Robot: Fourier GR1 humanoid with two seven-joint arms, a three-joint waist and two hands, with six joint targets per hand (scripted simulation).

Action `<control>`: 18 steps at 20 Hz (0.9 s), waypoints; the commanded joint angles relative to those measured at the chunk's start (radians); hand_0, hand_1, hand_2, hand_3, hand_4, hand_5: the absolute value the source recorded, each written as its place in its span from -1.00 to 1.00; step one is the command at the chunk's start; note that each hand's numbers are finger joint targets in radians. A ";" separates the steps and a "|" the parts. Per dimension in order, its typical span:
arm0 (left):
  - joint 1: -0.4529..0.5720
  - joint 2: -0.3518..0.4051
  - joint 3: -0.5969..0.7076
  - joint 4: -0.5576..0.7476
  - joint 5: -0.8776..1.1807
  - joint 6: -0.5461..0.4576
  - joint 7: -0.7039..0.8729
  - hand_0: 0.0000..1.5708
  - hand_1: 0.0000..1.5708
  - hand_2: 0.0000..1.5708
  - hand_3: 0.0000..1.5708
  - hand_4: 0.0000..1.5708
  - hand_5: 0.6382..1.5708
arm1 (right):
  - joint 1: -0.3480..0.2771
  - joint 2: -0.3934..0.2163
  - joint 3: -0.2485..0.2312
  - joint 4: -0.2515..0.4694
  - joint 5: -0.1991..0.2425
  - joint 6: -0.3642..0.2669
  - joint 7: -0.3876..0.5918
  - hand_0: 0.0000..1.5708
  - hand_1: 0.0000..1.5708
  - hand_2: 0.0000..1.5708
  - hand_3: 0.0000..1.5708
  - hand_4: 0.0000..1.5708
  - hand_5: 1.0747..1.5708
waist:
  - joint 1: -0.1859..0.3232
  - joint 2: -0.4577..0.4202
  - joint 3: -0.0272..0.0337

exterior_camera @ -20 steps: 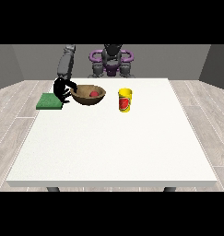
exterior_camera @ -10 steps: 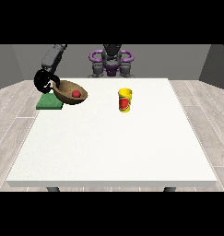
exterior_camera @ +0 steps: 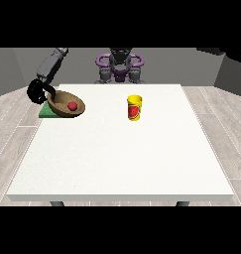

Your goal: Pick the cup and pour the ball into the bowl, then pick the bowl and place it on the pad

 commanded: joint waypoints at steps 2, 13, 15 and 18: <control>0.008 0.002 0.023 -0.075 0.024 0.001 -0.045 -1.00 -1.00 -1.00 -1.00 -0.14 0.98 | 0.012 -0.082 -0.066 0.114 -0.011 0.073 -0.178 1.00 1.00 1.00 -0.77 0.25 1.00 | 0.015 0.116 0.0014; 0.098 -0.013 0.073 -0.261 0.118 0.044 0.049 -1.00 -1.00 -1.00 -1.00 -0.12 0.97 | -0.021 -0.244 -0.096 0.313 0.014 0.204 -0.288 1.00 1.00 1.00 -1.00 0.26 1.00 | 0.013 0.145 0.0011; 0.104 0.033 0.106 -0.280 0.148 0.049 0.094 -1.00 -1.00 -1.00 -1.00 -0.11 0.97 | -0.026 -0.213 -0.114 0.352 0.003 0.180 -0.318 1.00 1.00 1.00 -1.00 0.25 0.99 | 0.024 0.148 0.0014; 0.136 -0.022 0.064 -0.318 0.154 0.055 0.120 -1.00 -1.00 -1.00 -1.00 -0.11 0.97 | -0.014 -0.208 -0.073 0.362 0.042 0.180 -0.299 1.00 1.00 1.00 -0.41 0.25 0.99 | 0.025 0.087 0.0010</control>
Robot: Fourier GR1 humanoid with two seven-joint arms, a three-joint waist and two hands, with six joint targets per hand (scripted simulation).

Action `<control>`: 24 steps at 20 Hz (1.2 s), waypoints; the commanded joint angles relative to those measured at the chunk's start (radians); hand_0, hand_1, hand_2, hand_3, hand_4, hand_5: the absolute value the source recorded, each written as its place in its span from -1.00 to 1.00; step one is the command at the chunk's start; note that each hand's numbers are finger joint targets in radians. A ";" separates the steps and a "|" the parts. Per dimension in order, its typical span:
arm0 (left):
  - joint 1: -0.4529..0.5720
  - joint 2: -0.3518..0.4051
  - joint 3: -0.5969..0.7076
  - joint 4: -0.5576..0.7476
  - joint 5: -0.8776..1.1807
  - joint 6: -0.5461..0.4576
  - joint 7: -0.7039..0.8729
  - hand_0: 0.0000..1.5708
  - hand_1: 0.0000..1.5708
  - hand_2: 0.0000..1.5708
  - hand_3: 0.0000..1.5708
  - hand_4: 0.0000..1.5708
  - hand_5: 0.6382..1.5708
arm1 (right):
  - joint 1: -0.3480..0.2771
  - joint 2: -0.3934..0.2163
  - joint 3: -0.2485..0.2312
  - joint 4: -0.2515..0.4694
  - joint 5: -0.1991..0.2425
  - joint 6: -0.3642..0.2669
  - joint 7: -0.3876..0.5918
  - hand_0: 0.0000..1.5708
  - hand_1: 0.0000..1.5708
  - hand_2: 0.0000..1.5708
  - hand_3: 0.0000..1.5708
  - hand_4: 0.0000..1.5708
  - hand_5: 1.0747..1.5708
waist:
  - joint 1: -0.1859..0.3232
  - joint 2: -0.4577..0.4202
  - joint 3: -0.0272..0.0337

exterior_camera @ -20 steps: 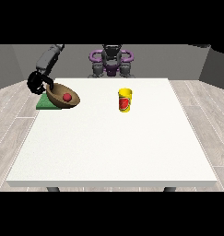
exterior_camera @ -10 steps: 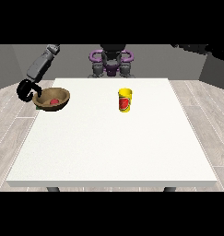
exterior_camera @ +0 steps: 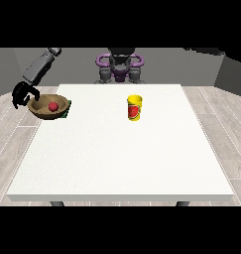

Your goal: Pick the cup and pour the ball into the bowl, then pick the bowl and place it on the pad

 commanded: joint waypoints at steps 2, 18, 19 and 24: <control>0.013 0.010 0.008 0.014 0.028 -0.033 -0.006 -1.00 -1.00 -1.00 -1.00 -0.13 0.97 | 0.015 0.069 0.026 0.027 0.024 -0.022 -0.052 1.00 1.00 1.00 0.05 0.27 0.98 | 0.010 0.005 -0.0006; 0.004 0.078 -0.012 0.127 0.029 -0.053 0.034 -1.00 -1.00 -1.00 -1.00 -0.17 0.95 | -0.016 0.003 0.018 0.077 0.009 -0.068 0.198 -1.00 -1.00 -1.00 -1.00 -1.00 0.73 | 0.006 -0.127 -0.0007; 0.016 0.046 -0.038 0.154 0.004 -0.047 0.016 -1.00 -1.00 -1.00 -1.00 -0.12 0.95 | -0.003 0.061 0.041 0.054 0.022 -0.111 0.205 -1.00 -1.00 -1.00 -1.00 -1.00 0.70 | -0.010 -0.183 -0.0015; 0.029 -0.045 -0.125 0.029 0.074 0.020 0.207 -1.00 -1.00 -1.00 -1.00 0.25 1.00 | -0.031 -0.053 0.042 0.073 0.020 0.000 0.295 -1.00 -1.00 -1.00 -1.00 -1.00 0.37 | -0.029 -0.387 -0.0014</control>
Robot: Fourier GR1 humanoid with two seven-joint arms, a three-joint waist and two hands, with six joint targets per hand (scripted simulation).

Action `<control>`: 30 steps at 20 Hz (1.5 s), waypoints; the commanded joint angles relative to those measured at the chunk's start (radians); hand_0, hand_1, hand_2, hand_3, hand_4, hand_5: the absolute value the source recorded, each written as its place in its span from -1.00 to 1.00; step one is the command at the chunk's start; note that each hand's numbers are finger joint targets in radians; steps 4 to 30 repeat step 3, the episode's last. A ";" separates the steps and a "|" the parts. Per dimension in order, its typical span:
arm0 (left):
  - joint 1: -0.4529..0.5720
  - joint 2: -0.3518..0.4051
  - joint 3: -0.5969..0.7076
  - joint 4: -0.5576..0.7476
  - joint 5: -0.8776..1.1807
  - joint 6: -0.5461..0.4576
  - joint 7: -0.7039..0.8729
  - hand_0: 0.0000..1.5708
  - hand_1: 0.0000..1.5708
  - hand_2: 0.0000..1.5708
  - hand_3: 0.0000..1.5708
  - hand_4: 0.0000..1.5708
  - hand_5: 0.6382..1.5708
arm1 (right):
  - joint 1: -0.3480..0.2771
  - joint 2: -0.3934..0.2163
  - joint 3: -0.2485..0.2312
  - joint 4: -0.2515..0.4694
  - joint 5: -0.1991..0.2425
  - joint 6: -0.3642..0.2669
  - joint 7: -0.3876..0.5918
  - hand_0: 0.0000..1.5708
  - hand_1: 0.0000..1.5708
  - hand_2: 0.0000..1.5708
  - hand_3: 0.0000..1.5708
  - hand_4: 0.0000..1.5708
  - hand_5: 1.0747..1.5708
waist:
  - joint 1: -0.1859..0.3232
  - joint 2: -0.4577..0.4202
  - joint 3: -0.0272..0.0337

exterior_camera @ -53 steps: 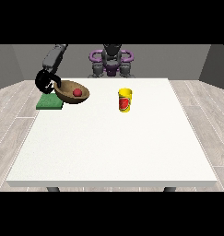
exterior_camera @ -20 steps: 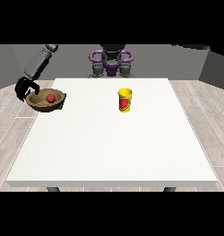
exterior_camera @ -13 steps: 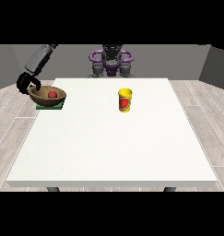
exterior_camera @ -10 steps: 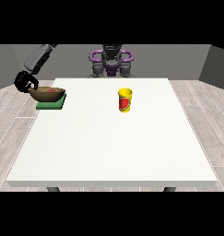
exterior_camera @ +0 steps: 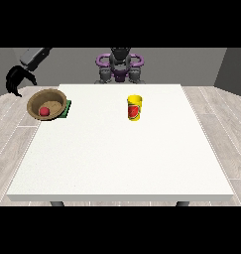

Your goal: Pick the cup and pour the ball into the bowl, then pick the bowl and place it on the pad

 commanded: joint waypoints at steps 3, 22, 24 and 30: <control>0.038 -0.079 -0.096 0.035 -0.046 0.055 0.078 -1.00 -1.00 -1.00 -1.00 0.25 1.00 | -0.095 0.082 0.054 -0.105 0.007 0.035 0.058 -1.00 -1.00 -1.00 -1.00 -0.11 -0.42 | -0.061 -0.281 -0.0055; 0.038 -0.079 -0.096 0.035 -0.046 0.055 0.078 -1.00 -1.00 -1.00 -1.00 0.25 1.00 | -0.095 0.082 0.054 -0.105 0.007 0.035 0.058 -1.00 -1.00 -1.00 -1.00 -0.11 -0.42 | -0.061 -0.281 -0.0055; 0.038 -0.079 -0.096 0.035 -0.046 0.055 0.078 -1.00 -1.00 -1.00 -1.00 0.25 1.00 | -0.095 0.082 0.054 -0.105 0.007 0.035 0.058 -1.00 -1.00 -1.00 -1.00 -0.11 -0.42 | -0.061 -0.281 -0.0055; 0.038 -0.079 -0.096 0.035 -0.046 0.055 0.078 -1.00 -1.00 -1.00 -1.00 0.25 1.00 | -0.095 0.082 0.054 -0.105 0.007 0.035 0.058 -1.00 -1.00 -1.00 -1.00 -0.11 -0.42 | -0.061 -0.281 -0.0055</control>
